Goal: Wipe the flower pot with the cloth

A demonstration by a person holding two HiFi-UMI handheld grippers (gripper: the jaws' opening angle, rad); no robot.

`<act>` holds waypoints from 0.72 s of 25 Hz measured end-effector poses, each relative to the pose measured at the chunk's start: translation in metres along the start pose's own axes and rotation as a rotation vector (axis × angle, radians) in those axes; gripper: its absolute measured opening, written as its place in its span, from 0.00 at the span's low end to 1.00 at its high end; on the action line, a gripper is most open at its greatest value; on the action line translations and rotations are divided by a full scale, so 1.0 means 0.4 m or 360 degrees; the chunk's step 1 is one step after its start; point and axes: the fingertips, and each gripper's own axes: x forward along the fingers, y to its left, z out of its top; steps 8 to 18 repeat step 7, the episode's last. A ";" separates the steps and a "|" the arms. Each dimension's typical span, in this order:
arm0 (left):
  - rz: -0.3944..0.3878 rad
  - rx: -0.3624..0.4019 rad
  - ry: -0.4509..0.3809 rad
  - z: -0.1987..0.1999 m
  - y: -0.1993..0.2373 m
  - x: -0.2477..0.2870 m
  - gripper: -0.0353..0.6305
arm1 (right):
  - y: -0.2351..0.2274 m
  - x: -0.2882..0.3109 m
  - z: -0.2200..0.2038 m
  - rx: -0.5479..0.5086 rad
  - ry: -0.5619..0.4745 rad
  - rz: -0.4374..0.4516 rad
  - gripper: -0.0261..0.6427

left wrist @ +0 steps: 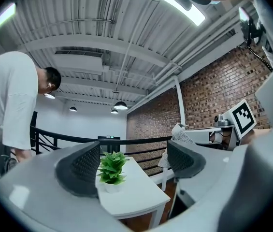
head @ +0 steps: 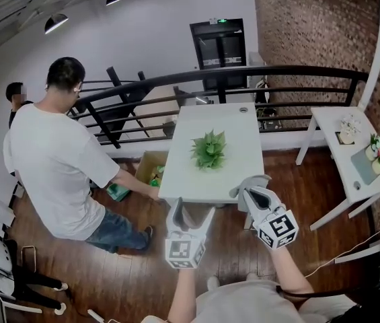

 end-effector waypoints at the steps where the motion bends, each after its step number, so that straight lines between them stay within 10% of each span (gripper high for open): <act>1: -0.0001 0.0008 -0.0009 0.001 0.004 0.002 0.72 | -0.001 0.002 0.002 -0.0006 -0.0004 -0.0007 0.03; 18: -0.0047 -0.0034 -0.0014 0.010 0.001 0.012 0.72 | 0.002 0.008 -0.001 -0.0035 0.0003 -0.0040 0.03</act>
